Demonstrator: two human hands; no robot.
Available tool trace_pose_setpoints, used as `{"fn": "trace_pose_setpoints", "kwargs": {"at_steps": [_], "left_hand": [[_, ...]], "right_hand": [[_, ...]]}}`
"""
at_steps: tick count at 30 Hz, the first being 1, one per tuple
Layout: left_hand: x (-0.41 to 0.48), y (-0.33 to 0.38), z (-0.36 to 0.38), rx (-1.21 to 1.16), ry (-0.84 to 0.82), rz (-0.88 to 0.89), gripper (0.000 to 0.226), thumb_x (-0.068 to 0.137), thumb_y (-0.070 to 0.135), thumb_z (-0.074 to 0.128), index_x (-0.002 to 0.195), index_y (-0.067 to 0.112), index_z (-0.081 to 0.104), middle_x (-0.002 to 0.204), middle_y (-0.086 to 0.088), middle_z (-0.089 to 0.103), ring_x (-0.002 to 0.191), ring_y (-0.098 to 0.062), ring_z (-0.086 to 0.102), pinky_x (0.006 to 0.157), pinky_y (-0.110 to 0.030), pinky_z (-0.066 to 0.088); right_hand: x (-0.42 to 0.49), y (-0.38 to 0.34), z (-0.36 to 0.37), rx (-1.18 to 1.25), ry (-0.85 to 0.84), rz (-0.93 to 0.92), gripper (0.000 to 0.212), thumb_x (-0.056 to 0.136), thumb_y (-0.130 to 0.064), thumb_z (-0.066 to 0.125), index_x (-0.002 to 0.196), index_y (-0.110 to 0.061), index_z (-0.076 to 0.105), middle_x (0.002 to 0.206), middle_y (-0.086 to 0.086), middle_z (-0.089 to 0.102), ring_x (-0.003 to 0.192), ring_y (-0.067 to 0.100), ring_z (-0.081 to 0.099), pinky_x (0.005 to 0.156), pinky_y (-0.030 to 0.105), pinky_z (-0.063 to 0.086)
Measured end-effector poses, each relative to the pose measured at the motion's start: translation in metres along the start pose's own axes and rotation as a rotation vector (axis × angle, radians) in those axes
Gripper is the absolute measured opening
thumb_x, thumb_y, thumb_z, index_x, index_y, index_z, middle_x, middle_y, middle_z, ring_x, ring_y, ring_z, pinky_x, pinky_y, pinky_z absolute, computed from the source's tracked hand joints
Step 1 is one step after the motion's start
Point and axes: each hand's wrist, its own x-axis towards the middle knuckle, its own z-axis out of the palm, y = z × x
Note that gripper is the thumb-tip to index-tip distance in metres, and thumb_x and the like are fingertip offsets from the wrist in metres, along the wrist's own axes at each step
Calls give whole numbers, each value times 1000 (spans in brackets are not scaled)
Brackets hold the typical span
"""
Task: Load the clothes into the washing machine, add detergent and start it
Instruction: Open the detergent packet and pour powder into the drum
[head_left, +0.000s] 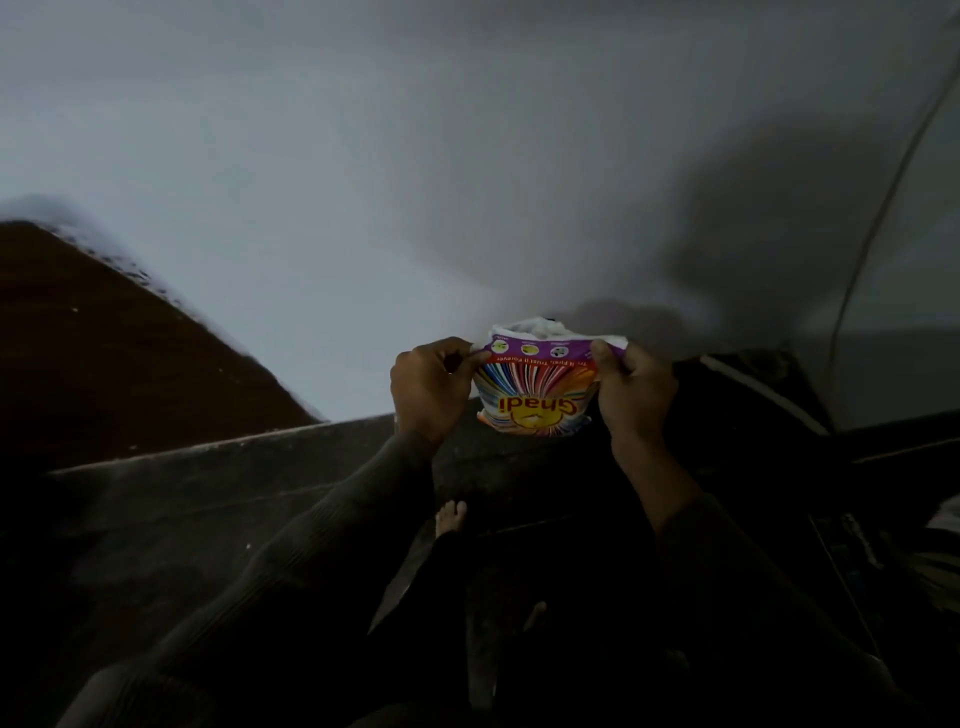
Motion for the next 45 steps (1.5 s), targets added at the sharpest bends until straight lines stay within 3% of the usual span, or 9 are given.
{"fn": "trace_pose_setpoints", "kwargs": {"at_steps": [2, 8, 17, 22, 26, 33, 36, 41, 45], "left_hand": [[0, -28, 14, 35, 23, -44, 17, 85, 38, 71, 85, 23, 78, 80, 7, 77, 72, 0, 69, 67, -25, 57], [5, -138, 73, 125, 45, -172, 8, 83, 28, 76, 83, 21, 80, 73, 2, 76, 65, -1, 67, 52, -16, 46], [14, -320, 158, 247, 2, -485, 11, 83, 28, 76, 89, 20, 80, 70, -8, 74, 60, -15, 65, 49, -21, 30], [24, -405, 192, 294, -38, -535, 15, 87, 29, 72, 98, 22, 79, 77, -10, 75, 65, -20, 68, 55, -22, 31], [40, -455, 207, 313, -45, -594, 19, 88, 32, 71, 99, 19, 78, 83, -15, 75, 77, -30, 69, 59, -25, 32], [53, -514, 222, 398, -191, -506, 19, 89, 29, 65, 103, 21, 77, 91, -10, 76, 85, -28, 70, 60, -27, 39], [68, -524, 228, 408, -198, -468, 20, 89, 23, 62, 103, 21, 76, 92, -7, 76, 84, -25, 71, 61, -27, 45], [93, -523, 233, 442, -238, -443, 18, 93, 18, 59, 93, 10, 76, 89, -11, 75, 79, -29, 69, 58, -27, 37], [91, -512, 232, 374, -237, -505, 21, 92, 25, 61, 109, 19, 71, 103, -5, 75, 90, -25, 71, 66, -25, 45]], "right_hand": [[11, 24, 27, -61, -15, 20, 24, 92, -23, 66, 98, -2, 74, 90, 13, 74, 85, 26, 68, 66, 20, 42], [43, 119, 129, -148, -106, 196, 29, 93, -28, 65, 108, -4, 73, 101, 14, 73, 95, 28, 67, 84, 39, 55], [75, 252, 284, -161, -280, 322, 24, 94, -18, 63, 115, -8, 72, 108, 9, 72, 98, 20, 65, 82, 28, 50], [85, 310, 357, -177, -321, 371, 24, 95, -14, 62, 115, -4, 71, 111, 12, 71, 91, 11, 57, 61, 6, 38], [94, 339, 402, -210, -366, 370, 24, 96, -12, 59, 115, -2, 70, 113, 13, 70, 93, 13, 59, 61, 5, 37], [105, 365, 449, -333, -395, 332, 28, 100, -19, 54, 119, -6, 69, 119, 12, 69, 110, 23, 63, 83, 20, 42], [116, 369, 463, -345, -360, 284, 27, 99, -22, 56, 116, -7, 71, 115, 14, 70, 107, 27, 64, 82, 23, 43], [131, 369, 475, -333, -386, 239, 26, 96, -21, 59, 113, -5, 70, 112, 14, 70, 105, 26, 64, 79, 20, 39], [129, 362, 467, -232, -433, 303, 34, 93, -19, 64, 122, -1, 62, 117, 15, 68, 106, 24, 65, 79, 23, 44]]}}
